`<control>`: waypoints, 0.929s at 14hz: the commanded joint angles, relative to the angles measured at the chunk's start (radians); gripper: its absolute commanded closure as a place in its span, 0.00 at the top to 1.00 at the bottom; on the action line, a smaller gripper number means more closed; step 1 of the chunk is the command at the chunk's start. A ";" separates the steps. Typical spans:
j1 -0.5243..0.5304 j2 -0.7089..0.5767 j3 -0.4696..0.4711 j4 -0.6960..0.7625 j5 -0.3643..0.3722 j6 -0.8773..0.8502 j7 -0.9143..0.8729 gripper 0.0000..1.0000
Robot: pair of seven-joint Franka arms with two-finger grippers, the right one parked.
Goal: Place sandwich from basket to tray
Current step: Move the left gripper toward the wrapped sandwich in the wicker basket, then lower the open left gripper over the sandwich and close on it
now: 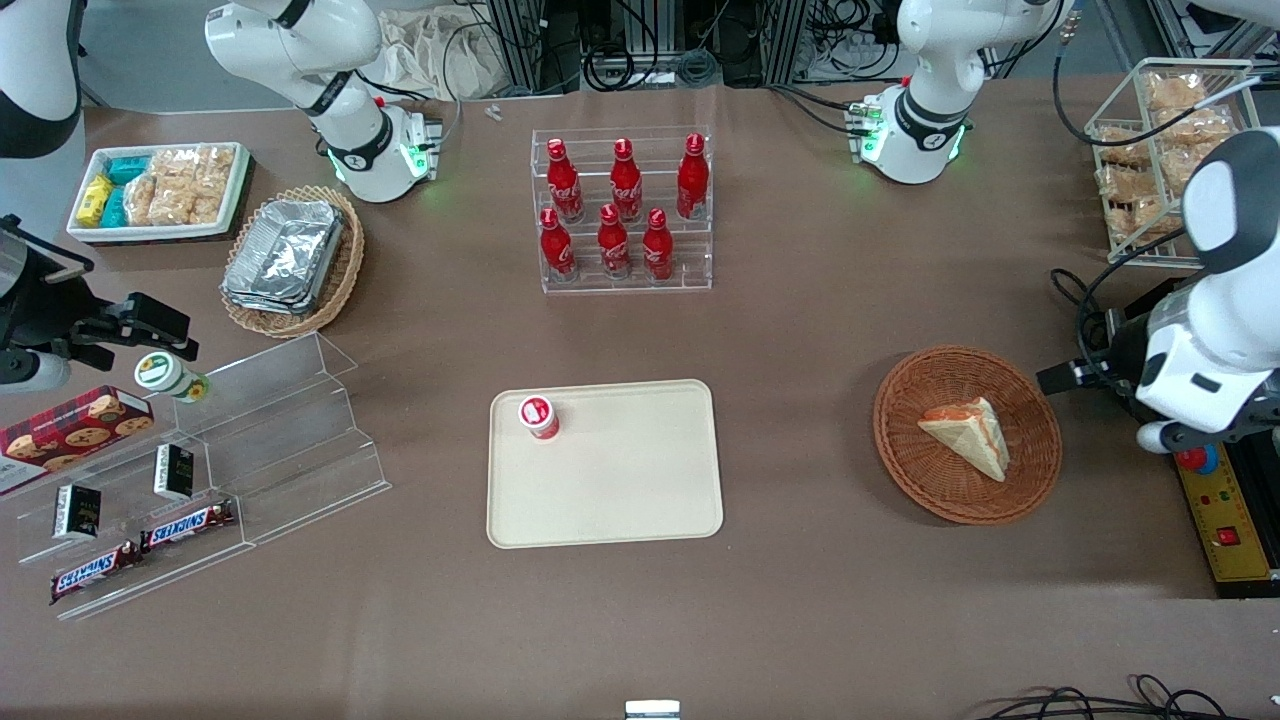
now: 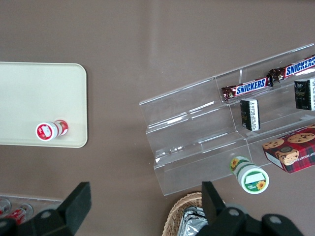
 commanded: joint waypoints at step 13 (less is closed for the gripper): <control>-0.002 0.113 0.005 -0.317 0.040 0.472 -0.422 1.00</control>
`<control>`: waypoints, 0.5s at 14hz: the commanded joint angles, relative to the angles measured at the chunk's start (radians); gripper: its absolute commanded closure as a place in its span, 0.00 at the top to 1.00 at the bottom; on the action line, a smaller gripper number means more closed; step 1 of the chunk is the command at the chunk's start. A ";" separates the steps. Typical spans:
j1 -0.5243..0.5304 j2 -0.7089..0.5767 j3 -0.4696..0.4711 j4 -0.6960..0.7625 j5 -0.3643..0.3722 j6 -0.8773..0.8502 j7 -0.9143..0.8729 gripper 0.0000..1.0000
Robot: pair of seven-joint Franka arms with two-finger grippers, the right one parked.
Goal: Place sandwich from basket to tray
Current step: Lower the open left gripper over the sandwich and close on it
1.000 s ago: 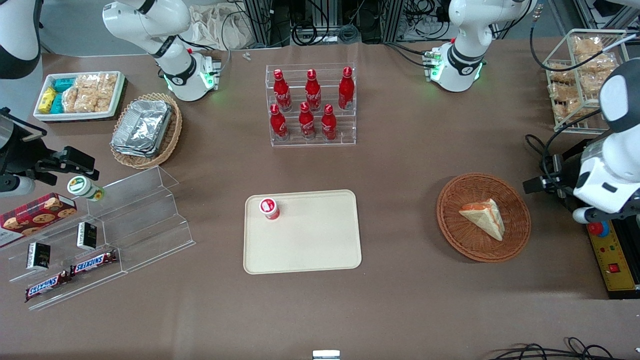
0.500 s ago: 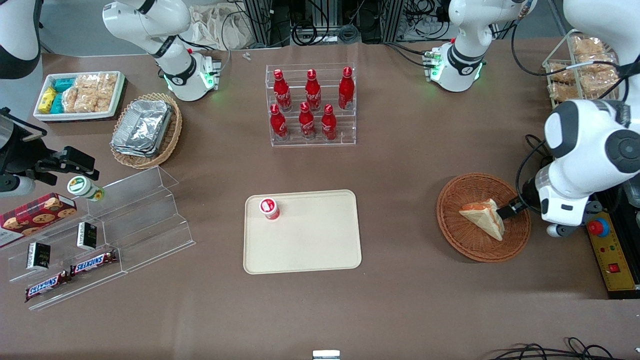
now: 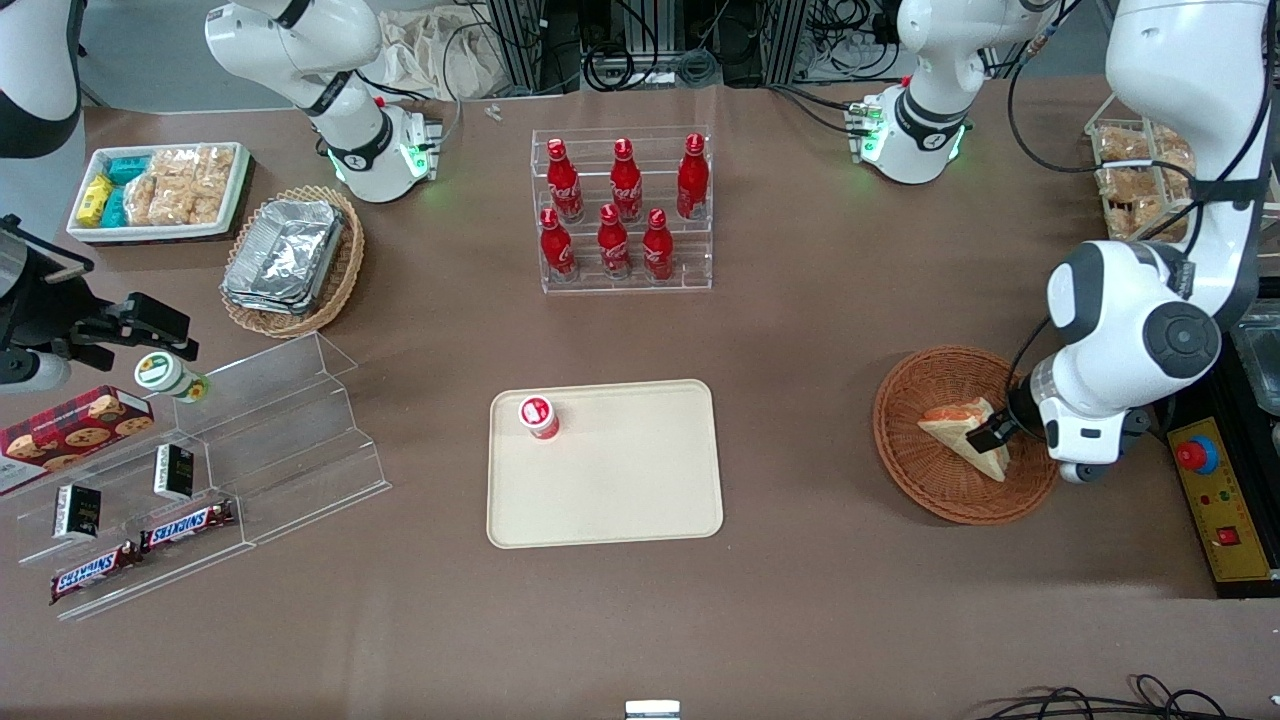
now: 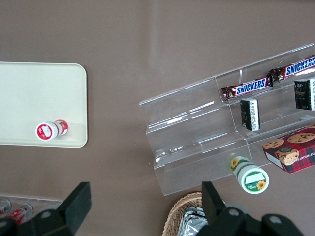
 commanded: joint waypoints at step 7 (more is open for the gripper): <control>0.004 0.040 0.002 -0.076 0.024 0.108 -0.067 1.00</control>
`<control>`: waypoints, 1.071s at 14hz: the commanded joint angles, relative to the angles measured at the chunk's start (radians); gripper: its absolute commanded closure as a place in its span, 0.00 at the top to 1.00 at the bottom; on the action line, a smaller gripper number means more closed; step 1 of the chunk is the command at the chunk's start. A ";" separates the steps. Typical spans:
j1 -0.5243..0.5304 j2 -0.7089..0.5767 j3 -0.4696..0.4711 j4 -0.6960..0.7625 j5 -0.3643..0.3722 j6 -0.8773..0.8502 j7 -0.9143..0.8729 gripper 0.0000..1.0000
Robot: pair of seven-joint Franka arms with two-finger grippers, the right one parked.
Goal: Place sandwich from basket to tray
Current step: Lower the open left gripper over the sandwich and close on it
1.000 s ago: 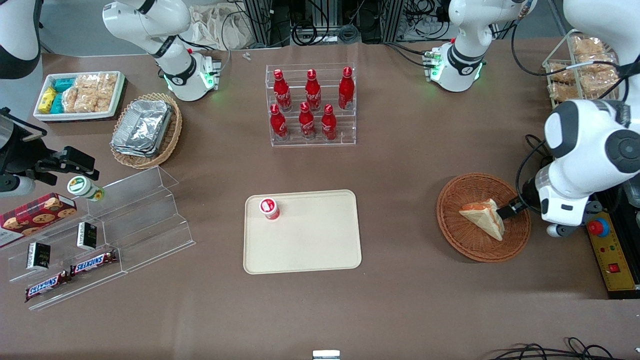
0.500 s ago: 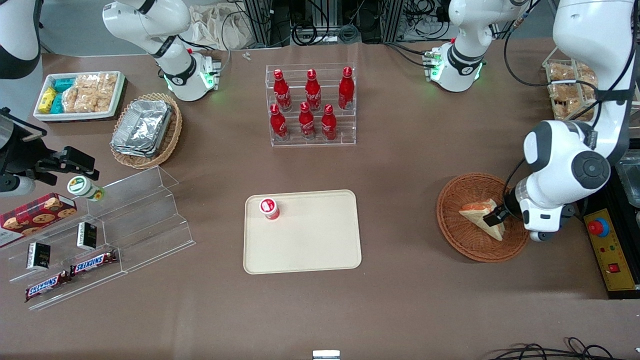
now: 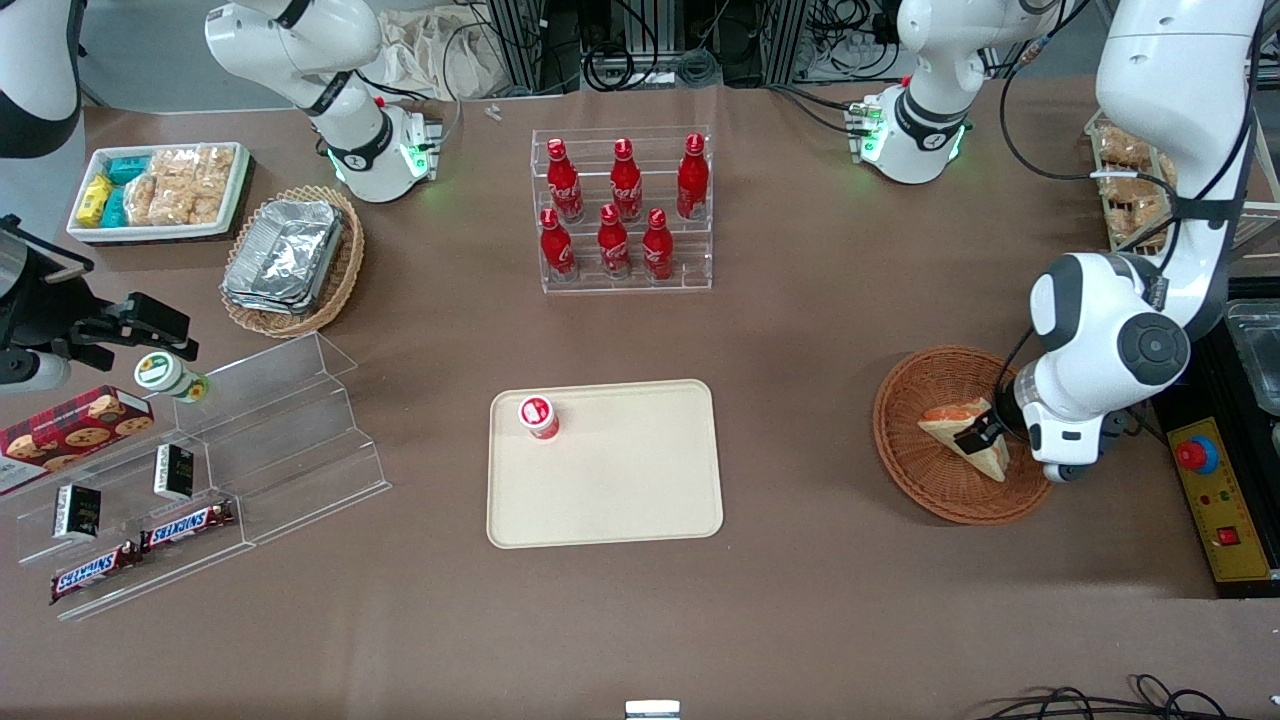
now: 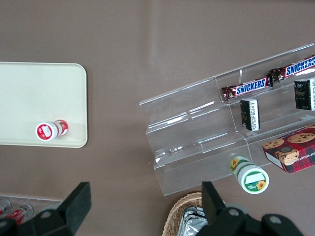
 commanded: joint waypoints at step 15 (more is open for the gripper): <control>-0.016 0.024 -0.001 0.104 0.050 -0.082 -0.109 0.00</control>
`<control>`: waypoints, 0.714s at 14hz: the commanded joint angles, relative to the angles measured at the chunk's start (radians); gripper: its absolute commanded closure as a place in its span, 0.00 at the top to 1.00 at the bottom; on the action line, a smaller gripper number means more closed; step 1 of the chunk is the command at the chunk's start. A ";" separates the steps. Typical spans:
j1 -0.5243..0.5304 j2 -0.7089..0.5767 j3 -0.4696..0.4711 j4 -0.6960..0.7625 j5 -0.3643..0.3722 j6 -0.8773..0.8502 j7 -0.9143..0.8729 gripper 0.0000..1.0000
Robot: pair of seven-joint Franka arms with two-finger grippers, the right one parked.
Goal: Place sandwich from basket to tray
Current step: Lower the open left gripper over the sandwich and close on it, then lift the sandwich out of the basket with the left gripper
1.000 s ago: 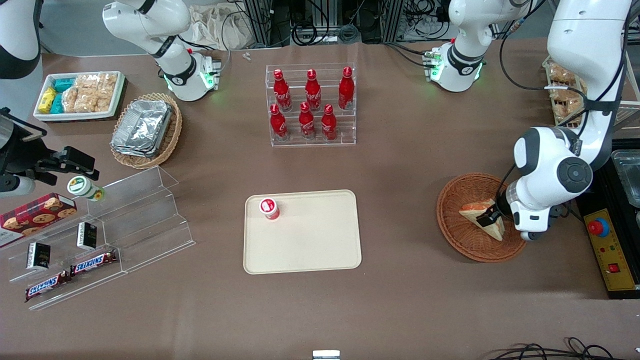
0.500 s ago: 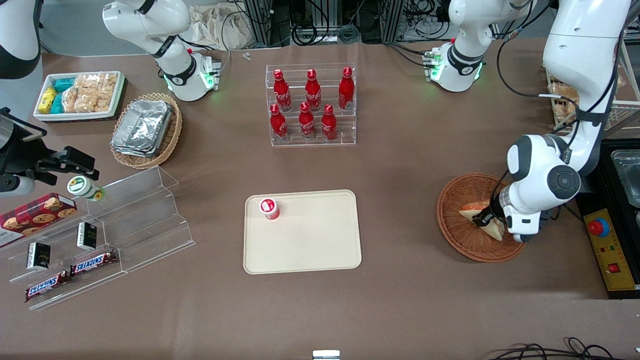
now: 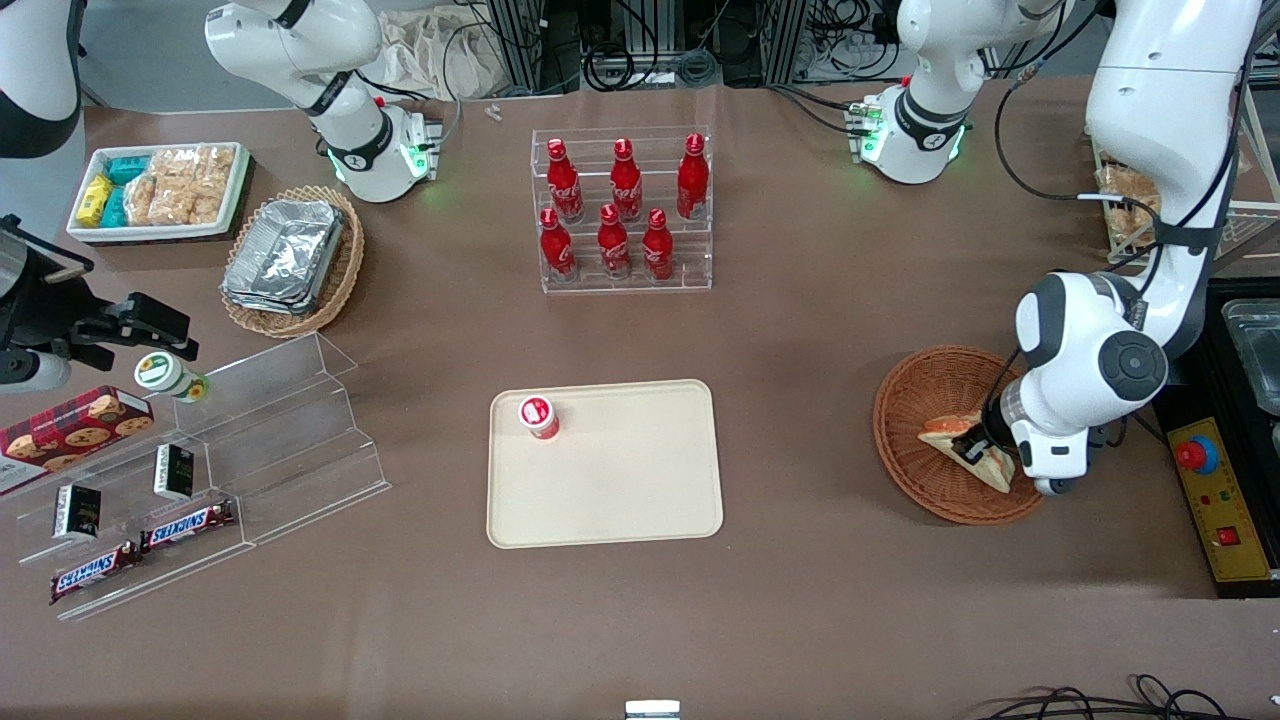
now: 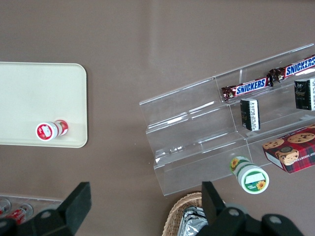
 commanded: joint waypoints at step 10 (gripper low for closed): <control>-0.005 -0.038 -0.102 0.627 0.034 -0.789 0.094 0.00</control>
